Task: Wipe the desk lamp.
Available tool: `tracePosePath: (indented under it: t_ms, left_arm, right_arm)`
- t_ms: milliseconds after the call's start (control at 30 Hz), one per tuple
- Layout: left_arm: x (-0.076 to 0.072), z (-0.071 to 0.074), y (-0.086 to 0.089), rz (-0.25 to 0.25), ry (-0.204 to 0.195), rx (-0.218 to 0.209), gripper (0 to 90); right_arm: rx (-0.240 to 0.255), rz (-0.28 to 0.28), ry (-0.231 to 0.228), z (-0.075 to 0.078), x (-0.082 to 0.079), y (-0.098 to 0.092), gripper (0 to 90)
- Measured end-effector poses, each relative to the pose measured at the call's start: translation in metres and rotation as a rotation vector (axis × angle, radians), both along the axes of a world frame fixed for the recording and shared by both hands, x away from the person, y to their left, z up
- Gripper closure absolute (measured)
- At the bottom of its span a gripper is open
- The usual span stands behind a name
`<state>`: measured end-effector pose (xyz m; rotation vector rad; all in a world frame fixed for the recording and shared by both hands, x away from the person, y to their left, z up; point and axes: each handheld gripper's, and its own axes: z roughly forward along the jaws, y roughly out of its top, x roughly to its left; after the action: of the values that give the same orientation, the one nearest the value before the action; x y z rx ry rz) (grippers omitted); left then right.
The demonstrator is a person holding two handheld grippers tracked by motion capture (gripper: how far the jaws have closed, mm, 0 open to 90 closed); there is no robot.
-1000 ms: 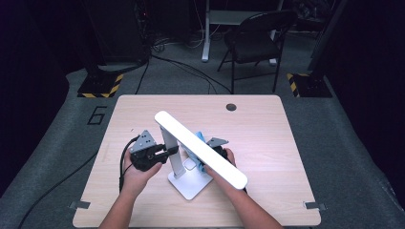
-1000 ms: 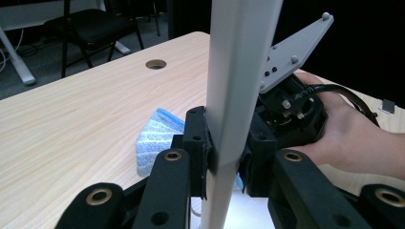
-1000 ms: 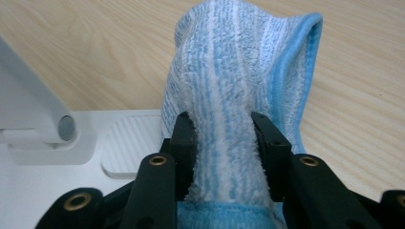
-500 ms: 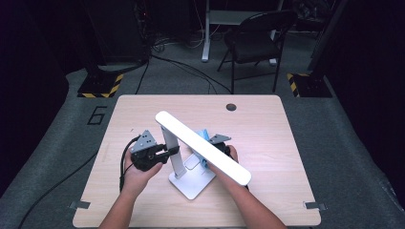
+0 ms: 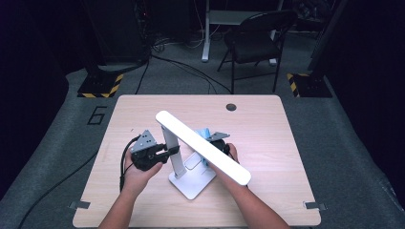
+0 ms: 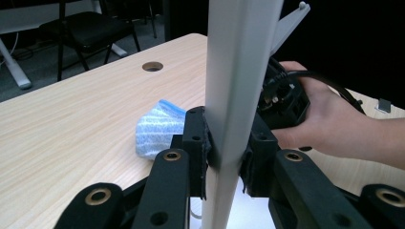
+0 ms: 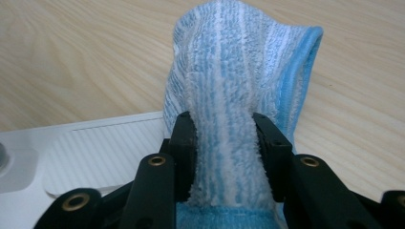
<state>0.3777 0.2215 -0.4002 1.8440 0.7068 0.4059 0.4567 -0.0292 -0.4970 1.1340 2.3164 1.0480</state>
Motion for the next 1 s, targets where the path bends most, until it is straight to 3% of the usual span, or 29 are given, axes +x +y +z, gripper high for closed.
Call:
tracePosePath:
  t_ms: [133,167,333,533,667,733,833,1000]
  left_arm:
    - [0.0,0.0,0.0,-0.002,0.001,0.003,74.9]
    - [0.0,0.0,0.0,0.0,-0.001,0.003,75.1]
    - [0.0,0.0,-0.001,0.004,-0.001,0.006,75.2]
    - [-0.001,0.0,-0.001,0.007,0.003,0.006,75.2]
    - [-0.001,0.0,-0.002,0.01,0.0,0.008,75.2]
    - [-0.001,0.0,-0.001,0.011,0.0,0.007,75.3]
    - [-0.002,0.0,-0.002,0.011,-0.005,0.009,75.4]
    - [-0.002,0.0,-0.001,0.006,-0.002,0.014,75.4]
  right_arm:
    - [-0.018,0.007,-0.008,0.001,-0.004,0.004,66.4]
    - [-0.056,0.027,-0.024,0.003,-0.009,0.008,66.5]
    - [-0.07,0.051,-0.038,0.003,-0.019,0.015,66.3]
    - [-0.027,0.109,0.024,0.006,-0.037,0.03,66.7]
    - [-0.003,0.201,0.014,0.004,-0.05,0.045,69.0]
    - [-0.02,0.169,0.009,0.005,-0.055,0.049,69.1]
    - [0.025,0.173,0.054,0.005,-0.05,0.045,68.9]
    - [0.004,0.183,0.026,0.004,-0.048,0.043,69.5]
